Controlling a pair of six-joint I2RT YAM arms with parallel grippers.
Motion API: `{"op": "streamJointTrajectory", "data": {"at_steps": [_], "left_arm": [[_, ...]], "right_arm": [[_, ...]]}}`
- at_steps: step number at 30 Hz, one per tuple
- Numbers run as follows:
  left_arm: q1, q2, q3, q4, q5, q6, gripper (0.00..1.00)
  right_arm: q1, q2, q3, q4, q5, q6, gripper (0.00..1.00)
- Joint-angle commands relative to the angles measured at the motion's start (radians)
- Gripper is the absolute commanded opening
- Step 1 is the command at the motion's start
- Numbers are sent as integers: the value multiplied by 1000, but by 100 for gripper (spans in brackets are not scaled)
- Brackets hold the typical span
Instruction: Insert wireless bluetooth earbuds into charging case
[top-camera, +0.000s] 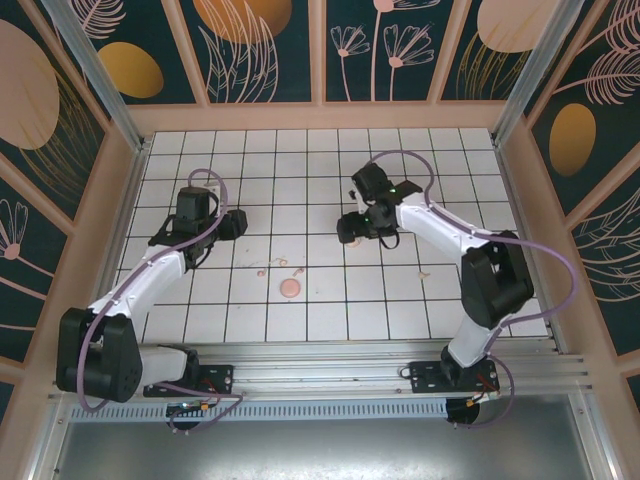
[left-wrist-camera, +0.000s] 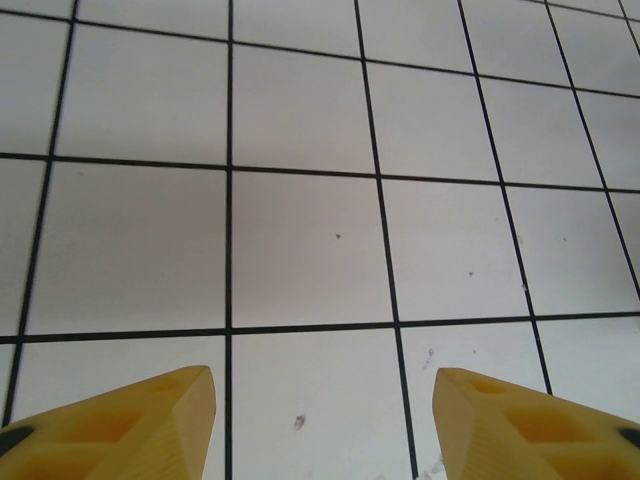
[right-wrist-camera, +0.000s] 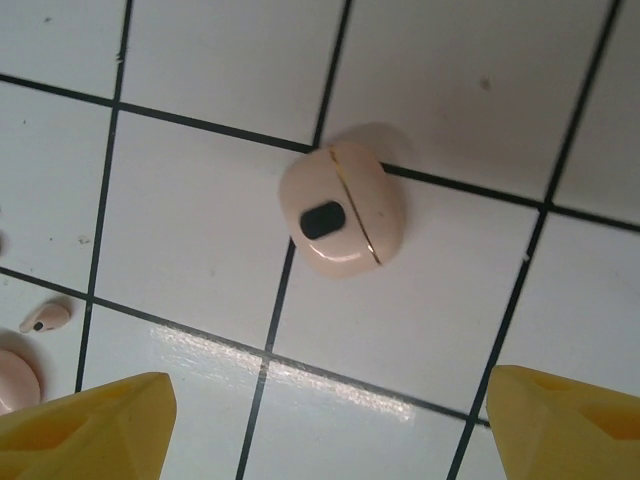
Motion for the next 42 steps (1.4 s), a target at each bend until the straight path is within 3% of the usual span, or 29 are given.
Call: {"op": "streamJointTrajectory", "data": {"at_steps": [1,3,15,38,42], "left_arm": [[-4,38,29,-20,69,-7,59],[-4,54,38,-24,79,-8,60],[-4,66,34,-4,103,-25,59],[-4,69,33,2,128,-34,59],[-5,71,39,-1,136,-32,58]], "right_arm": [[7,78,76,-57,43,-147,82],[5,120,106,-64,43,-185,77],[-5,268,172,-19,3,-302,73],[-10,334,138,5,14,-360,61],[-11,328,120,9,16,-367,53]]}}
